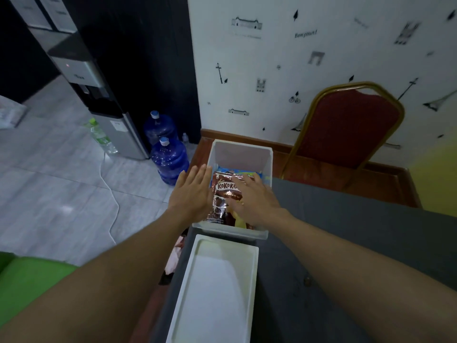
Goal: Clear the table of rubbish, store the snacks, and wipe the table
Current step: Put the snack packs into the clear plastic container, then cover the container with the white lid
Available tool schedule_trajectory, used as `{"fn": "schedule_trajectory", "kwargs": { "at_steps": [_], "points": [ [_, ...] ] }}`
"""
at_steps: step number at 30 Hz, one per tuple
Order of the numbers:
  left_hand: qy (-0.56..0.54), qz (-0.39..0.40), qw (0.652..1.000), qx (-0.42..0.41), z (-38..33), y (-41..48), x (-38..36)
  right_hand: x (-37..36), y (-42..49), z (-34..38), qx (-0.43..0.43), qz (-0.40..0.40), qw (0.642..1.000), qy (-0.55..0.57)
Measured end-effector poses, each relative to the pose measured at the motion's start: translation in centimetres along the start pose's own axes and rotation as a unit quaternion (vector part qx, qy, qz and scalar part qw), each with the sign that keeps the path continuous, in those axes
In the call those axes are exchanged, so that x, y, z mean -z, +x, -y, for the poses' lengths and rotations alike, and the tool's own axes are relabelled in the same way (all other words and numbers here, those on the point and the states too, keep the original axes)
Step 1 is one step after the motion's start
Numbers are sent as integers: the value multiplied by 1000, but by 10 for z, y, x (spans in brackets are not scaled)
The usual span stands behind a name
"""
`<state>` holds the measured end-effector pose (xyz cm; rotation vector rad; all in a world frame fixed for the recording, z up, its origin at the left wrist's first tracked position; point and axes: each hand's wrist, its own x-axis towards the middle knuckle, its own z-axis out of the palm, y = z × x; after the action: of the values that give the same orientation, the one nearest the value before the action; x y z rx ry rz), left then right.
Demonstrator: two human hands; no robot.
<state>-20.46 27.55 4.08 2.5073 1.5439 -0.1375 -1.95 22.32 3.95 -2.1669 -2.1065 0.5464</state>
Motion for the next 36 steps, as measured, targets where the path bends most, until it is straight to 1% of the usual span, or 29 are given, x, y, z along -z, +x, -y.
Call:
{"fn": "schedule_trajectory", "kwargs": {
  "at_steps": [5, 12, 19, 22, 25, 30, 33, 34, 36],
  "points": [
    [-2, -3, 1000, 3, -6, -17, 22, 26, -21, -3, -26, 4, 1000, 4],
    [-23, -16, 999, 17, -28, -50, 43, 48, -54, -4, -18, -20, 1000, 9],
    [-45, -26, 998, 28, -51, -97, 48, 45, -83, -2, -3, -45, 999, 23],
    [-63, -26, 997, 27, -55, -120, 44, 36, -96, 2, 19, -62, 998, 20],
    [-63, -17, 998, 23, -56, -142, 33, 25, -113, 6, 24, -58, 998, 22],
    [-61, -21, 998, -22, -51, -165, 16, 11, -137, 12, 32, -56, 997, 45],
    [-58, -7, 997, -44, -44, -172, 6, 4, -147, 15, 13, -48, 996, 70],
    [-56, 0, 997, -48, -42, -174, 1, 0, -151, 16, 7, -54, 996, 77],
    [-55, 15, 997, -50, -34, -178, -11, -8, -161, 19, 0, -89, 992, 87]
  ]
}}
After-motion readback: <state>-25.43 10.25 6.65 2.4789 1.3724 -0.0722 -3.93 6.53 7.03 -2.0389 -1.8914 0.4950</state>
